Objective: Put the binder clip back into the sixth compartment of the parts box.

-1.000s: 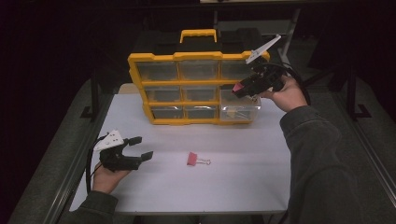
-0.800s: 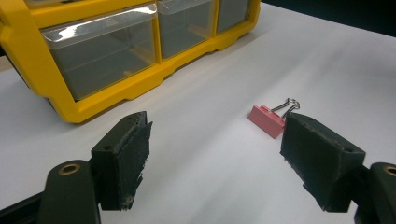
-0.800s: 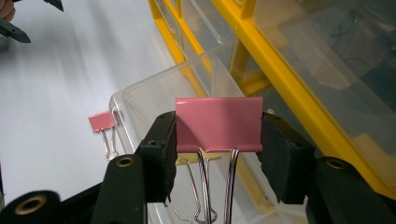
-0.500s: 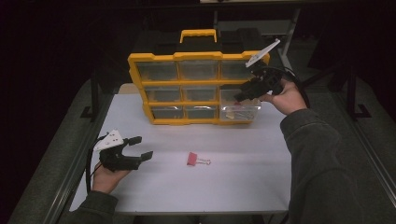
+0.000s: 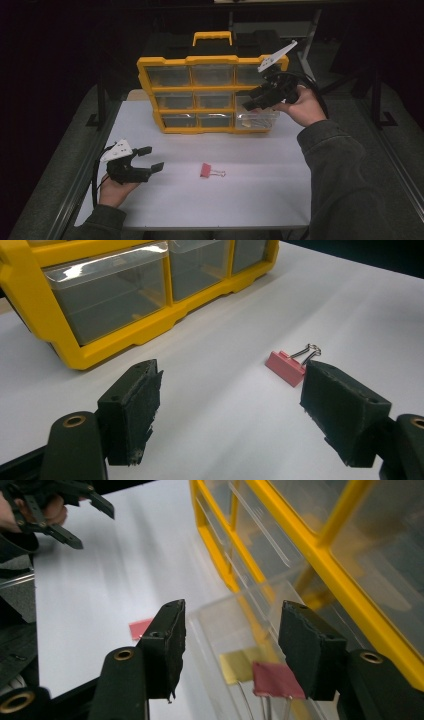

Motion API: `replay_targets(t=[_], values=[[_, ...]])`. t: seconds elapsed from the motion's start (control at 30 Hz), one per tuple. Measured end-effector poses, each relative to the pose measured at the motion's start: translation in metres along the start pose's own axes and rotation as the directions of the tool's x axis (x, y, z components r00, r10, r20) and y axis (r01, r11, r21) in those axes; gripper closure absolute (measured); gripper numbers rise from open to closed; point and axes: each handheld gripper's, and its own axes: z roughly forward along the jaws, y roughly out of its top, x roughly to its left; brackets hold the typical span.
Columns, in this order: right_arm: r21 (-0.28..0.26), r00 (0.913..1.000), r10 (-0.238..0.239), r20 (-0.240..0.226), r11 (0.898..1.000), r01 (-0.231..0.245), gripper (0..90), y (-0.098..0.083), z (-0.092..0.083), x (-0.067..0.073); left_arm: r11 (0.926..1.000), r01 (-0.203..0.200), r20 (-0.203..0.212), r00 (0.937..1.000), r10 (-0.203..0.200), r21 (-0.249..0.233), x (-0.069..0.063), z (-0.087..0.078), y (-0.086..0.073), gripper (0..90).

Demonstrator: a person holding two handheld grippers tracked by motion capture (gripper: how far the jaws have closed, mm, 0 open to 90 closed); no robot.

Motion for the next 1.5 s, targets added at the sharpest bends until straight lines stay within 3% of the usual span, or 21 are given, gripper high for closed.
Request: replay_targets(t=[0.07, 0.23, 0.43, 0.47, 0.97, 1.5], values=[[-0.007, 0.9999, -0.006, -0.01, 1.0, 0.006, 42.5, 0.003, 0.0, 0.005, 0.9998, 0.018, 0.0, 0.9998, -0.018, -0.008, -0.002, 0.0, 0.0, 23.3], [-0.01, 0.9989, -0.04, -0.025, 0.999, 0.04, 41.5, 0.009, 0.002, 0.019, 1.0, 0.004, 0.001, 1.0, -0.004, -0.001, 0.0, 0.001, 0.0, 23.3], [-0.004, 0.9972, -0.057, -0.048, 0.998, 0.057, 39.5, 0.013, 0.009, 0.032, 0.9997, 0.023, 0.0, 0.9997, -0.023, -0.008, -0.002, 0.001, 0.0, 23.3], [-0.002, 0.9958, -0.078, -0.048, 0.997, 0.078, 39.4, 0.013, 0.011, 0.032, 0.9998, 0.016, -0.001, 0.9999, -0.016, -0.008, -0.002, 0.0, 0.0, 23.3], [-0.007, 0.9842, -0.152, -0.092, 0.988, 0.152, 37.9, 0.011, 0.033, 0.06, 0.9996, 0.024, 0.004, 0.9997, -0.024, -0.012, -0.002, 0.001, 0.0, 23.2], [0.0, 0.9809, -0.155, -0.118, 0.988, 0.156, 35.4, -0.002, 0.058, 0.081, 0.9997, 0.019, 0.004, 0.9998, -0.019, -0.013, -0.002, 0.001, 0.0, 23.1]])
